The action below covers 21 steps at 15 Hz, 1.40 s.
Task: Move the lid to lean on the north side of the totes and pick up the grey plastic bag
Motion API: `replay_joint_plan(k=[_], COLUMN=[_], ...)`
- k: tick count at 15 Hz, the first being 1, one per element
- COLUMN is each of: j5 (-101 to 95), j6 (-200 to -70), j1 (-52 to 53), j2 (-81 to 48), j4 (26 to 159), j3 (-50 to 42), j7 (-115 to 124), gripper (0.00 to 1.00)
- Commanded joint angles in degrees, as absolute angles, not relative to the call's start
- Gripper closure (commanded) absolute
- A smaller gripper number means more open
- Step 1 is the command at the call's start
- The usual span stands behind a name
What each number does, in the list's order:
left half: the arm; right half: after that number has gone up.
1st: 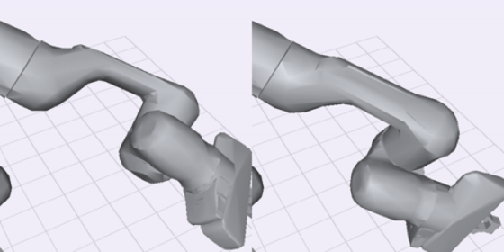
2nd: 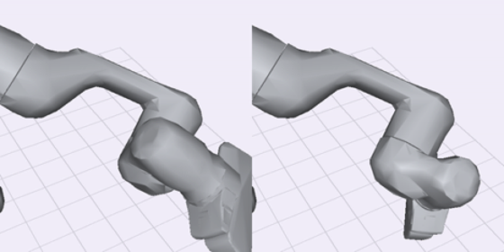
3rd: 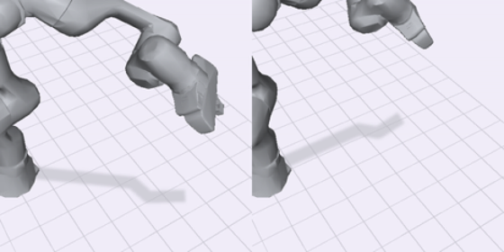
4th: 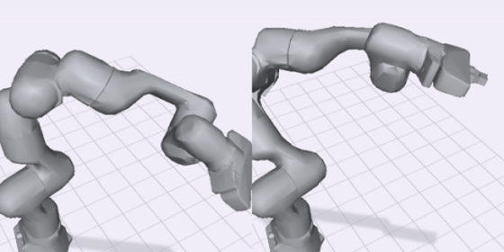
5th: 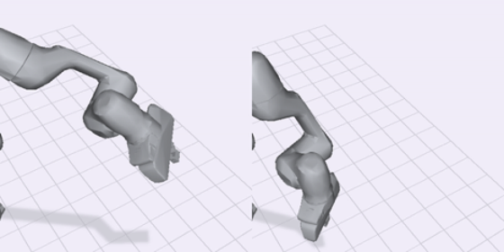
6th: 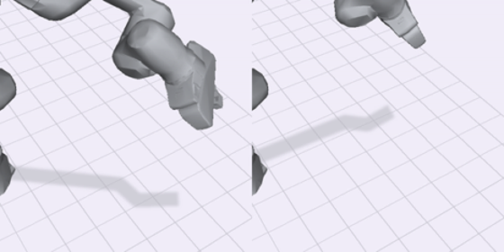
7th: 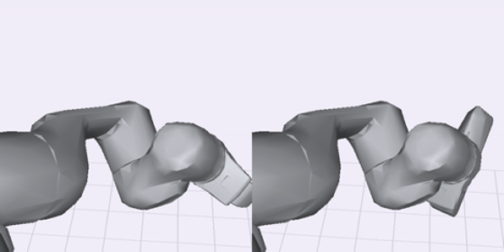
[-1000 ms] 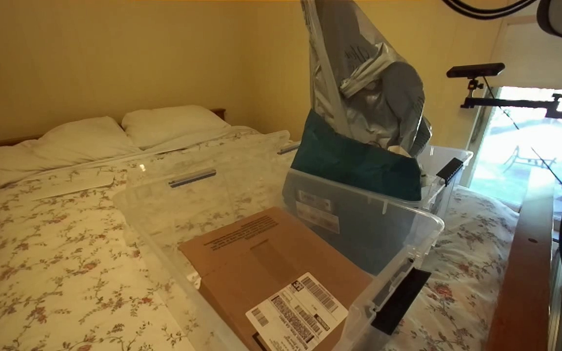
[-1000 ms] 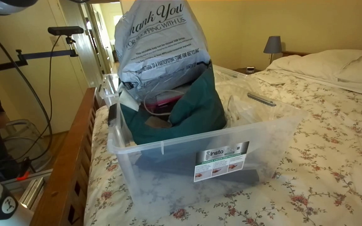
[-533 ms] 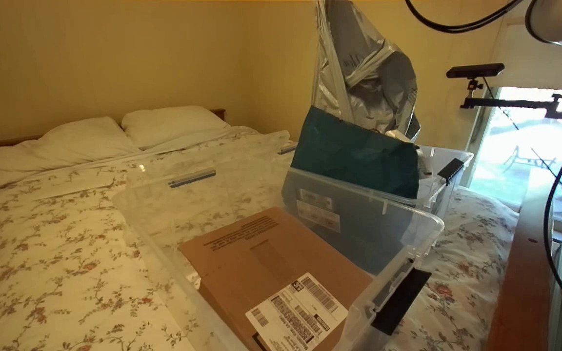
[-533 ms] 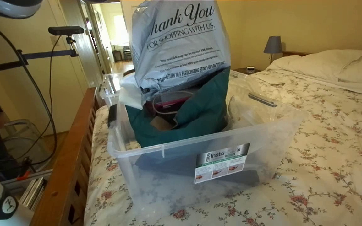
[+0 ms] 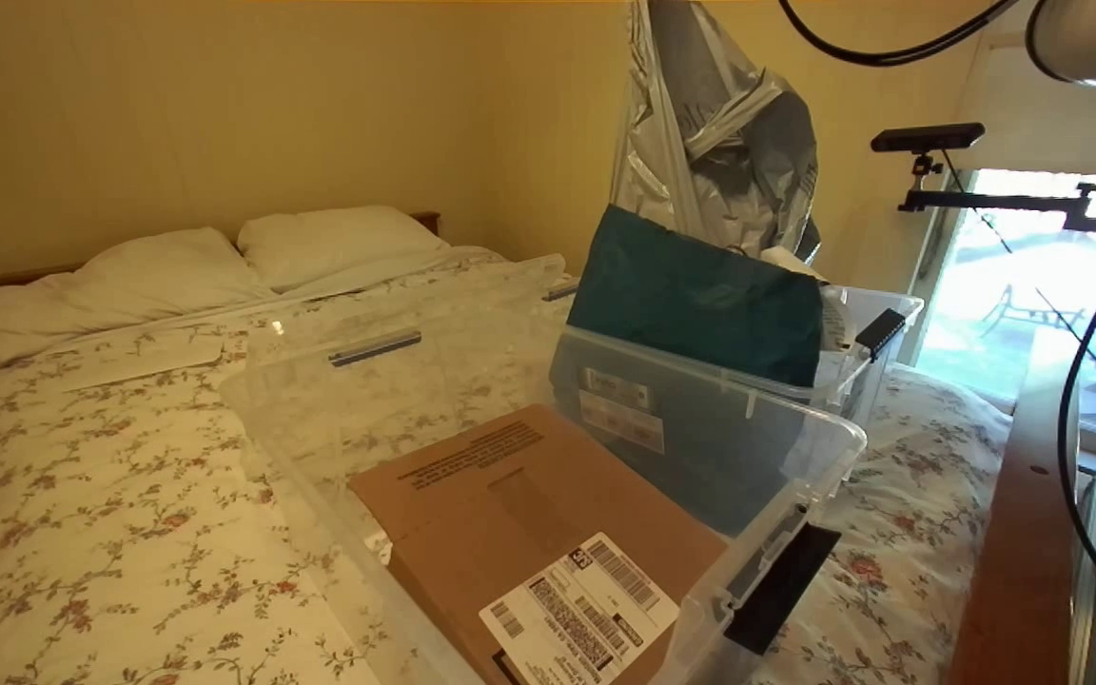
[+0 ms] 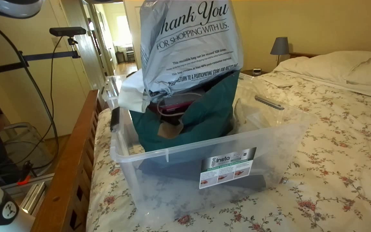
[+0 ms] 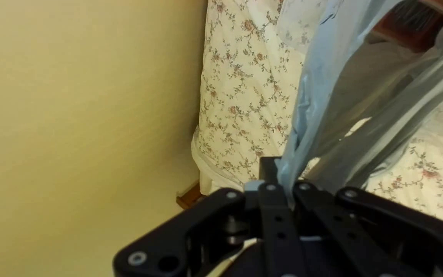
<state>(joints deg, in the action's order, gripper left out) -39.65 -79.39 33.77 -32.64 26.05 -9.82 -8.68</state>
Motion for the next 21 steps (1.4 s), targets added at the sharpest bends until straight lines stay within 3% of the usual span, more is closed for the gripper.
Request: replay_joint_plan(k=[1, 7, 15, 16, 18, 21], j5=[-40.5, -40.6, -38.9, -38.4, -37.9, -38.1], j6=[-79.2, -79.2, -59.9, -57.7, -55.8, -59.1], j1=[33.3, 33.3, 28.3, 27.5, 26.5, 26.8], j2=[-32.8, -32.9, -37.9, -38.0, -38.2, -35.7], j4=[25.7, 25.6, 24.1, 24.2, 23.7, 25.9], j3=[-9.0, -9.1, -8.8, -8.5, -8.0, -7.6], j7=[-7.8, -6.6, -4.3, -4.3, -4.3, -3.6], gripper=[0.99, 1.00, 1.00, 0.74, 0.68, 0.48])
